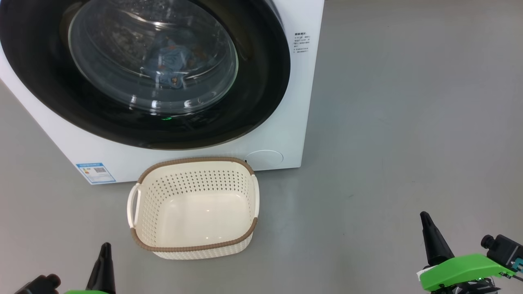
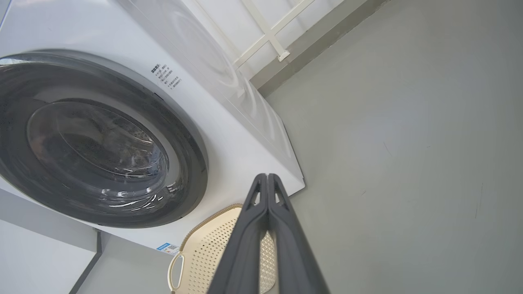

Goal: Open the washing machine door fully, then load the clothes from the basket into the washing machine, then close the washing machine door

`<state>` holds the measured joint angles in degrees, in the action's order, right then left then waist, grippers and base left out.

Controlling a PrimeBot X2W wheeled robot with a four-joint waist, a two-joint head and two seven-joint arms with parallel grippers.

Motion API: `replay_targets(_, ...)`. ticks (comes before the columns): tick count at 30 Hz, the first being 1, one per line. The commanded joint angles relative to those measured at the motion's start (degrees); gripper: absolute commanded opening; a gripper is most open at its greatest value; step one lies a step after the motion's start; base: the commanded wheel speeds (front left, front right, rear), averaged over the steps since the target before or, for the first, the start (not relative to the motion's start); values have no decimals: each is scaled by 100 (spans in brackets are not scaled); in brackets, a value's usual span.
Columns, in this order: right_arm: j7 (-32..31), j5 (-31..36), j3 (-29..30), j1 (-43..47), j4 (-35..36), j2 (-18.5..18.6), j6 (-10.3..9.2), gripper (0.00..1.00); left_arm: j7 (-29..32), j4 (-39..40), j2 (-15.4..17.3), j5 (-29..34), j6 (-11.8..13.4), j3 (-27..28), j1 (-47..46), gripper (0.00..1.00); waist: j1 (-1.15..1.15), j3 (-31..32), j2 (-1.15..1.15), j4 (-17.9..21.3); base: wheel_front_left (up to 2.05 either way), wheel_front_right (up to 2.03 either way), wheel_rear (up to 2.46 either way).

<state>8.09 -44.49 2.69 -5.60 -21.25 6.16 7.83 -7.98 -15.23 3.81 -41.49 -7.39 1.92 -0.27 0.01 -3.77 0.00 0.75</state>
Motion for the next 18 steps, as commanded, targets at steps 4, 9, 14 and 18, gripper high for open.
replay_targets(4, -91, -375, 20, -80, 198, 18, -12, 0, 89, 114, 49, -343, -4, 119, -238, 0, 0, 19, 0, -4, 0, 0, 0)
replay_targets(9, -176, -647, 43, -79, 230, -3, -13, 0, 174, 115, 40, -635, -4, 141, -260, 0, 0, 40, 0, -9, 0, 0, 0)
replay_targets(14, -260, -917, 66, -78, 262, -25, -15, 0, 258, 115, 32, -926, -4, 162, -282, 0, 0, 61, 0, -13, 0, 0, 0)
replay_targets(18, -311, -1080, 80, -77, 282, -38, -16, 0, 308, 115, 26, -1101, -5, 175, -295, 0, 0, 74, 0, -16, 0, 0, 0)
